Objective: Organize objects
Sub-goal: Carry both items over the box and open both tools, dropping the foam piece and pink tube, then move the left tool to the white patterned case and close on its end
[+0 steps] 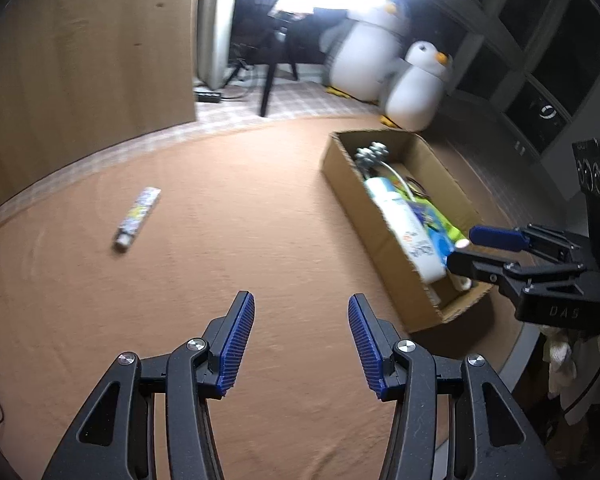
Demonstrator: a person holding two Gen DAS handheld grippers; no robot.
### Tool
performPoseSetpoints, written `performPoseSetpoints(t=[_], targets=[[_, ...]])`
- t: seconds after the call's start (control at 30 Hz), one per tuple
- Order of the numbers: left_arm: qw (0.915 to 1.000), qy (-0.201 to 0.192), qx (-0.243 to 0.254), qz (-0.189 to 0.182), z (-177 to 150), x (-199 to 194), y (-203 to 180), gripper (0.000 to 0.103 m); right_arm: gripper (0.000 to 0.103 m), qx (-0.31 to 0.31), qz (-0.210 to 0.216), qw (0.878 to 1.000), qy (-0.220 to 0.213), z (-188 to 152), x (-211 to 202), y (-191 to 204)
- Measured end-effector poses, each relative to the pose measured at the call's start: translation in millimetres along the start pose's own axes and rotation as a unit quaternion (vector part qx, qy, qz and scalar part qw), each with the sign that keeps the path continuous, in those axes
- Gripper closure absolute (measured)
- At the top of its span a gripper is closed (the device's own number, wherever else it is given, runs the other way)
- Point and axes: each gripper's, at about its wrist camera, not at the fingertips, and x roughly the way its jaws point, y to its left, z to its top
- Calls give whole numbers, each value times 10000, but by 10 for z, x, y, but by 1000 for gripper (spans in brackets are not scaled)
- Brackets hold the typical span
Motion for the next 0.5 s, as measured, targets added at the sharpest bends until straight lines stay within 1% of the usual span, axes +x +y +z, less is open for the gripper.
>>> performPoseSetpoints(t=[0.17, 0.37, 0.43, 0.5], targets=[[9998, -129, -100, 89, -62, -167, 293, 50, 38, -120, -20, 9999, 36, 16, 100, 308], [9988, -303, -319, 230, -92, -358, 800, 50, 38, -215, 0, 9997, 78, 78, 214, 592], [9979, -384, -371, 364, -75, -429, 969, 48, 37, -252, 34, 9996, 99, 98, 255, 682], [9974, -429, -415, 408, -40, -497, 1144, 45, 33, -281, 27, 9995, 118, 130, 299, 769]])
